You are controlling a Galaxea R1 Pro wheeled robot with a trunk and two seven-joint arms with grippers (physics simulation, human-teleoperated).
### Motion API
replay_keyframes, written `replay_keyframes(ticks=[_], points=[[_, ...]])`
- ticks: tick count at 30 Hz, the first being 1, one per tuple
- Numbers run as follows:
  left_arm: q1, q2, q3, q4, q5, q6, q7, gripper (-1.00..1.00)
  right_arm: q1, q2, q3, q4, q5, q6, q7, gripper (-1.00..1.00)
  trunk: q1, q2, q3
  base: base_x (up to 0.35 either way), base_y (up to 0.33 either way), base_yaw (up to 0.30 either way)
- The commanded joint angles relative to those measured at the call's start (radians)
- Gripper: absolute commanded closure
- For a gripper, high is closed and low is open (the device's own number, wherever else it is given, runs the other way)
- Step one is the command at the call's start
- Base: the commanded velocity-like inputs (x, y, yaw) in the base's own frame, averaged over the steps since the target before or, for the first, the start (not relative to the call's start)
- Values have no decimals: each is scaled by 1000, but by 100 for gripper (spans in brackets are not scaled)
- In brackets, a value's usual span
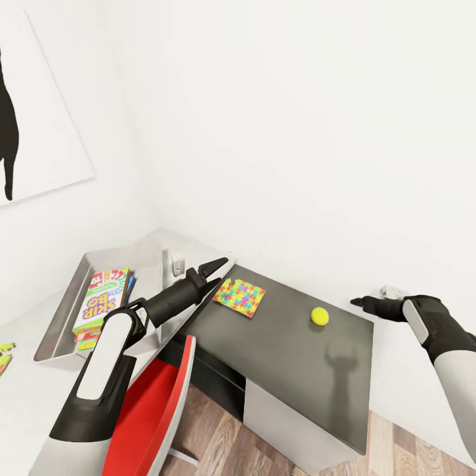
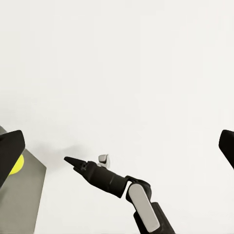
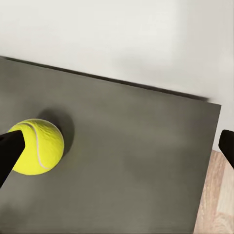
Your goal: Put all the toys in the child's room - the three board games (two on the bed and one on the table), the two jigsaw puzzles on the table, and the tennis ball on the table - inside the toy box on the table in the child's room.
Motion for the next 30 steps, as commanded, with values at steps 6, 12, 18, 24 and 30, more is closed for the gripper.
replay_keyframes(ticks=[6, 12, 18, 24, 30], points=[[-2, -2, 1, -1, 8, 7, 12, -100, -9, 24, 8, 10, 3, 14, 5, -100, 0, -1, -9, 0, 0, 0], [-3, -3, 0, -1, 8, 8, 15, -100, -24, 64, 9, 27, 5, 25, -1, -100, 0, -1, -18, 0, 0, 0], [-5, -3, -1, -1, 9, 9, 16, -100, -66, 93, 9, 72, 6, 31, -4, -100, 0, -1, -28, 0, 0, 0], [-5, -5, -3, -1, 9, 10, 17, -100, -106, 111, 8, 116, 1, 28, -6, -100, 0, -1, -38, 0, 0, 0], [-6, -11, -7, -1, 9, 15, 13, -100, -151, 136, 5, 129, -3, 21, -7, -100, 0, -1, -47, 0, 0, 0]])
